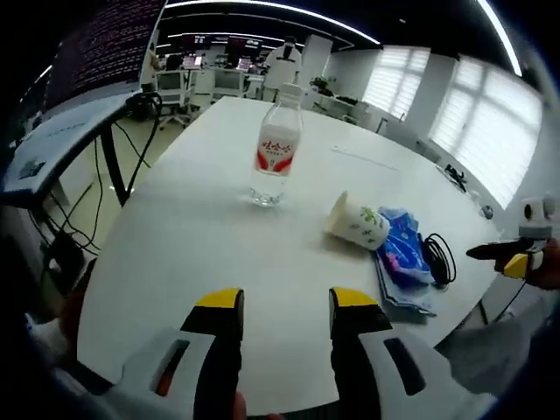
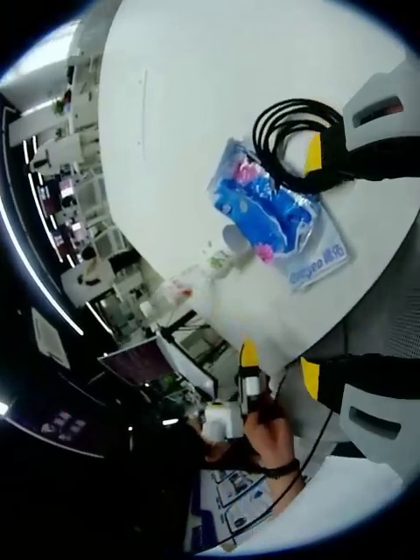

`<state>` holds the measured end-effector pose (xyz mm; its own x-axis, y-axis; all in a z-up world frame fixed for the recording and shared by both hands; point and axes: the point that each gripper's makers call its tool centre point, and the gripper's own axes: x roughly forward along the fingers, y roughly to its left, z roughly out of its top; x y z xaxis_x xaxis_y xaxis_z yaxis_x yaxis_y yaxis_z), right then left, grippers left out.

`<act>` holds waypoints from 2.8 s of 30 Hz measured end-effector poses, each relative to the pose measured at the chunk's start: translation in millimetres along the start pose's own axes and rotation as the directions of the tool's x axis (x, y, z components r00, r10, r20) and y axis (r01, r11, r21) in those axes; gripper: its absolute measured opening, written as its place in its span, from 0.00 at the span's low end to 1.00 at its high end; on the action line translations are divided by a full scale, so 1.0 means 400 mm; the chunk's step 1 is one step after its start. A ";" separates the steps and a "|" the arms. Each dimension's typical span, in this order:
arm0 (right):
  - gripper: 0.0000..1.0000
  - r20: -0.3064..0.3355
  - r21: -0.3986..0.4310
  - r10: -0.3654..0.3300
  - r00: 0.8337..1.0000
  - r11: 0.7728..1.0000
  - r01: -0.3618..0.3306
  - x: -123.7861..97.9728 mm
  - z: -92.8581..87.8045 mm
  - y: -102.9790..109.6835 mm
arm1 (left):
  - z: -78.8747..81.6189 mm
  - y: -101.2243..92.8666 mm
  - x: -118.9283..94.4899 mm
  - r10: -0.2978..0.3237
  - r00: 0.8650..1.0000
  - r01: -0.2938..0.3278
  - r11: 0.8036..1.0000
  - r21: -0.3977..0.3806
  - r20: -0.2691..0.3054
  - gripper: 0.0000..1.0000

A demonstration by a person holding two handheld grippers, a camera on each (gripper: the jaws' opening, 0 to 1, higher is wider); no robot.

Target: Arrange the tabletop items into an orderly group along one side of the table until the central work area is clear of visible clutter.

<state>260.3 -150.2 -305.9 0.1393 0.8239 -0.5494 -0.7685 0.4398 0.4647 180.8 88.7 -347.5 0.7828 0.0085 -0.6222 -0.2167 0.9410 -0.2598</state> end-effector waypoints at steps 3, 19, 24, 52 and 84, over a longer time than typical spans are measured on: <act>0.82 -0.009 -0.005 0.006 1.000 1.000 -0.006 0.003 -0.005 0.007 | 0.008 -0.004 -0.005 0.000 1.000 -0.001 1.000 0.008 0.007 0.38; 0.77 -0.071 -0.032 0.046 0.996 0.998 -0.048 0.072 -0.013 0.043 | 0.009 -0.029 -0.025 -0.009 1.000 0.010 1.000 -0.009 0.025 0.38; 0.75 -0.092 -0.045 0.040 0.995 0.998 -0.045 0.116 -0.006 0.022 | 0.016 -0.031 -0.027 -0.012 0.999 0.013 1.000 -0.019 0.036 0.38; 0.67 -0.181 -0.204 -0.065 0.981 0.979 0.027 0.322 0.134 -0.058 | 0.038 -0.040 -0.045 -0.006 0.997 0.009 0.999 -0.042 0.082 0.37; 0.56 -0.380 -0.550 -0.214 0.900 0.834 -0.034 0.469 0.112 -0.069 | 0.039 -0.031 -0.036 -0.015 0.997 0.019 0.999 -0.051 0.075 0.38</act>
<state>335.7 8.1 -390.9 0.0525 0.5111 -0.8579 -0.9896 0.1421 0.0242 181.4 82.3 -323.7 0.8275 0.0200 -0.5612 -0.2316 0.9226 -0.3086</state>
